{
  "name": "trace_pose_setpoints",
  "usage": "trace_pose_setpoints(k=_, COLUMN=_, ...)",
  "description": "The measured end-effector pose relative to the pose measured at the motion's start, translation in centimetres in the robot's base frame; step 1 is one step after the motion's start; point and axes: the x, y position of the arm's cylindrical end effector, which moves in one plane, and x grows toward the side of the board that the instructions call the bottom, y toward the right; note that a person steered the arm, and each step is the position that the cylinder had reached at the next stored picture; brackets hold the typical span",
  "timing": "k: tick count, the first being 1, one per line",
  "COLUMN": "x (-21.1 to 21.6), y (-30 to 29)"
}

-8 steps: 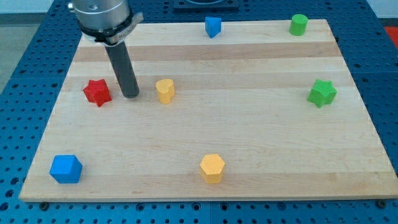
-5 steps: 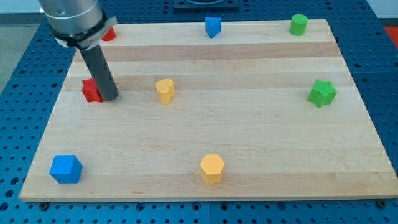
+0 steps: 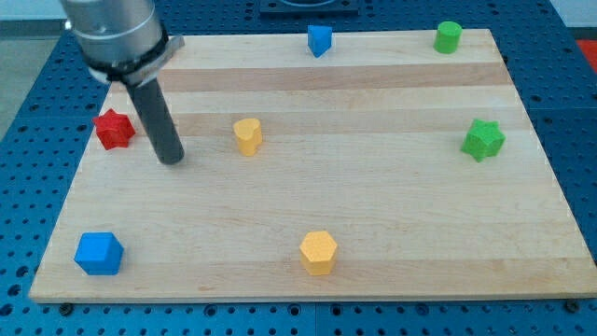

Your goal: Slightly push the blue cube towards the top of the board

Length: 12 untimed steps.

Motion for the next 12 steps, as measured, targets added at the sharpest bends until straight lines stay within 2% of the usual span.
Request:
trace_pose_setpoints(k=1, x=3.1, y=-2.8)
trace_pose_setpoints(k=2, x=3.1, y=-0.7)
trace_pose_setpoints(k=4, x=3.1, y=-0.5)
trace_pose_setpoints(k=5, x=4.8, y=0.4)
trace_pose_setpoints(k=6, x=6.3, y=2.5)
trace_pose_setpoints(k=7, x=6.1, y=7.4)
trace_pose_setpoints(k=8, x=6.1, y=7.7)
trace_pose_setpoints(k=9, x=6.7, y=6.5)
trace_pose_setpoints(k=12, x=7.0, y=-9.0)
